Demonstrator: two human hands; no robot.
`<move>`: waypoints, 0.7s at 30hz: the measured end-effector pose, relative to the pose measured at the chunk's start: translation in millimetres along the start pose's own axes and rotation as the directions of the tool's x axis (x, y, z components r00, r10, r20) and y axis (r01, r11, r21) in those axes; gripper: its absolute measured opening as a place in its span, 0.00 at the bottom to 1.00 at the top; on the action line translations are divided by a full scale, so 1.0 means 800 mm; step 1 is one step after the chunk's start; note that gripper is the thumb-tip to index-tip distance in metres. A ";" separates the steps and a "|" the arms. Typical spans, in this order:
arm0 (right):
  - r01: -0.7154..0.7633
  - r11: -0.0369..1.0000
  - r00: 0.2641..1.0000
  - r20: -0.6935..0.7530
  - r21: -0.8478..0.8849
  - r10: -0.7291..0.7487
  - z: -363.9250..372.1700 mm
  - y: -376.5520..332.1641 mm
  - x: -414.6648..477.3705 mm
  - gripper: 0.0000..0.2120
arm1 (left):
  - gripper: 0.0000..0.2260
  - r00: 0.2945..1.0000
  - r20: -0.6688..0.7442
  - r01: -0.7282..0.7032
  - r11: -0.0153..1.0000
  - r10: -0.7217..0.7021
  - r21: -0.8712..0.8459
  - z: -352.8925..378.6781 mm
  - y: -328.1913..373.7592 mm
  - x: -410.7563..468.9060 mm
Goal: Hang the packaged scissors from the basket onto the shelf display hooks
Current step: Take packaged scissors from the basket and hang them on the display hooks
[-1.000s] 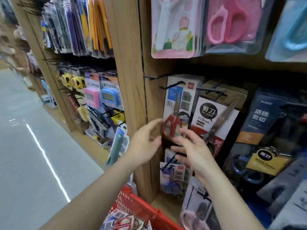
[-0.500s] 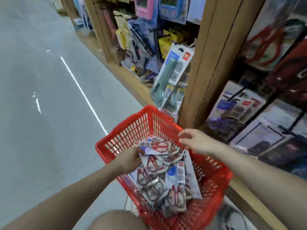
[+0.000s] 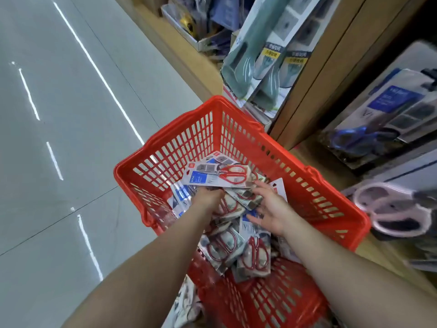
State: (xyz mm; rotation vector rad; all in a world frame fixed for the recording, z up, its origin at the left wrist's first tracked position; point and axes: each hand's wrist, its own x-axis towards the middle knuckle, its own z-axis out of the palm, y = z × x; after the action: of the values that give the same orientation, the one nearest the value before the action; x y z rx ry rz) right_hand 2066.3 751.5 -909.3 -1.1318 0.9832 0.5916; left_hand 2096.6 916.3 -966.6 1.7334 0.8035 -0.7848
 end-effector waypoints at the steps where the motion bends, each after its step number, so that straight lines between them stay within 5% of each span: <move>1: 0.004 0.998 1.000 -0.008 0.067 -0.003 0.005 0.002 0.007 0.14 | 0.26 1.000 -0.016 0.024 0.998 -0.025 -0.056 0.001 -0.009 0.022; 6: 0.158 0.987 0.966 -0.214 0.029 -0.148 0.008 0.009 0.030 0.09 | 0.18 0.994 0.091 0.076 0.961 -0.054 -0.267 0.004 0.038 -0.044; 9: 0.219 0.975 0.957 -0.202 0.035 -0.207 0.015 0.014 0.025 0.09 | 0.25 0.996 0.076 0.058 0.973 -0.042 -0.225 0.021 0.049 -0.045; 16: 0.323 0.923 0.946 0.063 -0.206 -0.317 0.019 0.022 -0.031 0.11 | 0.16 0.996 0.053 0.082 0.940 -0.068 -0.331 0.004 0.058 -0.067; 21: 0.272 0.862 0.953 0.246 -0.427 -0.178 -0.034 -0.027 -0.120 0.12 | 0.11 0.995 0.084 0.086 0.942 -0.062 -0.324 -0.032 0.047 -0.143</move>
State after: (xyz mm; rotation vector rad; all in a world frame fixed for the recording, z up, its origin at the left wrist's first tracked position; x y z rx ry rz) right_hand 2029.0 726.2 -818.1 -1.5490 0.5328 0.7508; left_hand 2066.0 914.7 -847.2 1.3774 0.8984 -0.7144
